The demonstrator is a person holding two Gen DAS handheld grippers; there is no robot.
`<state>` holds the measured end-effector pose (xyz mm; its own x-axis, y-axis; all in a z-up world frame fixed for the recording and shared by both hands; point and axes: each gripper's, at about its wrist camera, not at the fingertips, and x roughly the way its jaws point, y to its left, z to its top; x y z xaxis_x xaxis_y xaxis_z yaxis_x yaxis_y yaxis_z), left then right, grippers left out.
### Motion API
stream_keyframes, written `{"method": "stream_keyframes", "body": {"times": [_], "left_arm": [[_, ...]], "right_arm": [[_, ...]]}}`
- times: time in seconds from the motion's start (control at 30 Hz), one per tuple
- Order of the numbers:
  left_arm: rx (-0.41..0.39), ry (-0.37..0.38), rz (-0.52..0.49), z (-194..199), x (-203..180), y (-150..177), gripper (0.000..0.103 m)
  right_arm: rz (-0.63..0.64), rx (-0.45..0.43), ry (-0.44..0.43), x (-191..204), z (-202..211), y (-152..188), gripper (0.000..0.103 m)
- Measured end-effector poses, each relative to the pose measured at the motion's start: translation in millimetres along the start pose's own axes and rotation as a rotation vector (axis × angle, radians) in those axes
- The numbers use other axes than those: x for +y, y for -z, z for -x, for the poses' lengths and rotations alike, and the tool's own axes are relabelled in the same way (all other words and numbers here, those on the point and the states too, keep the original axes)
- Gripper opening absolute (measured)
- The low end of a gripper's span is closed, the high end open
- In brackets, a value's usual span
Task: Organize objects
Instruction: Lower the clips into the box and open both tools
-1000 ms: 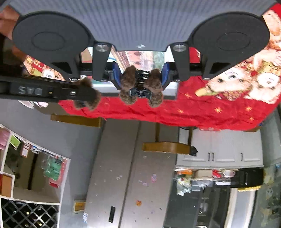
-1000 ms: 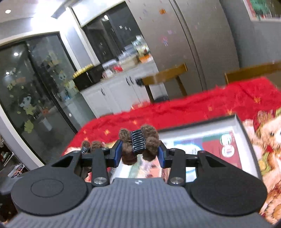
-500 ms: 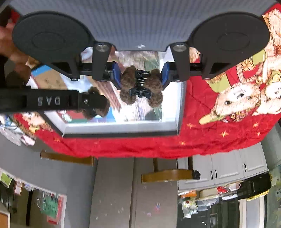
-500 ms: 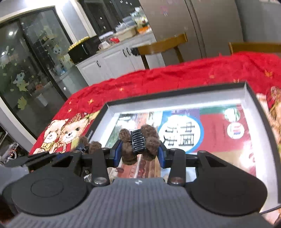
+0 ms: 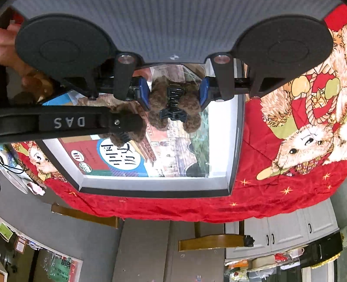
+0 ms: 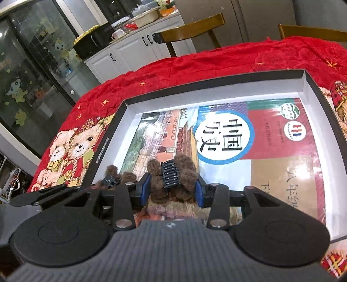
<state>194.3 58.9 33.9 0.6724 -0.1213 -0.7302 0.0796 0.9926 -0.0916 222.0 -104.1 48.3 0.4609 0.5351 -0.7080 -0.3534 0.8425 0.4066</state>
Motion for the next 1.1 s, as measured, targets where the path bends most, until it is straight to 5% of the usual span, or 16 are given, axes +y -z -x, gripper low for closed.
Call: {"method": "stream_keyframes", "body": {"times": [0.53,0.63,0.7,0.97,1.1], "left_arm": [[0.051,0.018,0.014,-2,7,-3,0.054],[0.054,0.054,0.041,6,14,-7,0.055],[0.042,0.068,0.045,14,17,-10,0.066],[-0.149,0.069,-0.069,84,17,-21,0.068],[-0.281,0.055,-0.086,135,19,-23,0.068]], "right_arm": [[0.001,0.053,-0.028,8,7,3,0.049],[0.050,0.018,-0.051,16,19,1,0.063],[0.067,-0.015,-0.071,21,31,-1,0.069],[0.139,-0.185,-0.126,42,97,-8,0.082],[0.163,-0.348,-0.200,48,159,-8,0.093]]}}
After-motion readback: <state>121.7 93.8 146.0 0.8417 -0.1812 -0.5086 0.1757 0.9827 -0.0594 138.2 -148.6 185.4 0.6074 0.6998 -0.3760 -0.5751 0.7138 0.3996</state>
